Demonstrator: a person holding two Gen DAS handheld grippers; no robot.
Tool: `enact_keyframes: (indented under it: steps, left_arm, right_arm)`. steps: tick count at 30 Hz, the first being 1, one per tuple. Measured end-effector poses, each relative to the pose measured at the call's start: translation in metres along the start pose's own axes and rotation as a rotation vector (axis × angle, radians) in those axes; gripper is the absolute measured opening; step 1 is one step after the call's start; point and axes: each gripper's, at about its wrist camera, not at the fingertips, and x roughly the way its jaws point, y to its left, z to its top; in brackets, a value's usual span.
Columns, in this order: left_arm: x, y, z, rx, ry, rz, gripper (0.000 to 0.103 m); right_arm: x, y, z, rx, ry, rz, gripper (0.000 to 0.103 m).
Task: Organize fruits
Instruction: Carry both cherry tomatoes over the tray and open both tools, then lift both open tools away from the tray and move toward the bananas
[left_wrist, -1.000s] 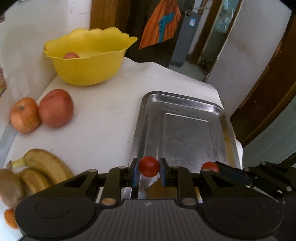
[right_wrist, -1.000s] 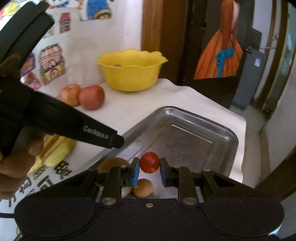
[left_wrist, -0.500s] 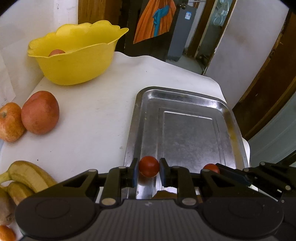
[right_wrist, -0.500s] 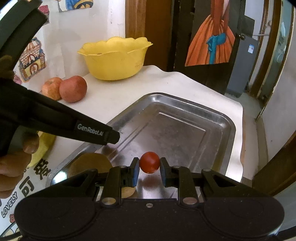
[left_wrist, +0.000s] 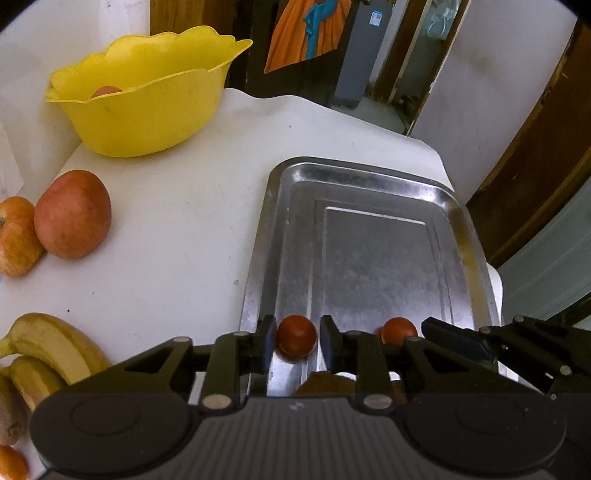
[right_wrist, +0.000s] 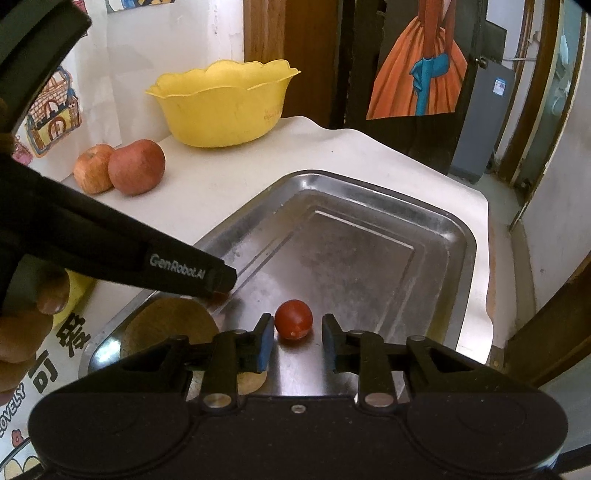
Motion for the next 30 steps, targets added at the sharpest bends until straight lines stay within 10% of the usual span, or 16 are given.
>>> enact_keyframes:
  steps: [12, 23, 30]
  left_arm:
    - [-0.06, 0.019, -0.007, -0.088, -0.137, 0.027, 0.095]
    - [-0.14, 0.055, -0.047, -0.192, -0.229, 0.154, 0.101]
    - [-0.18, 0.087, -0.079, -0.24, -0.149, 0.233, 0.102]
  right_arm:
    - [-0.042, -0.002, 0.001, 0.046, -0.058, -0.059, 0.081]
    - [-0.119, 0.016, 0.001, 0.028, -0.129, -0.071, 0.102]
    - [-0.151, 0.053, -0.004, -0.018, -0.093, -0.009, 0.102]
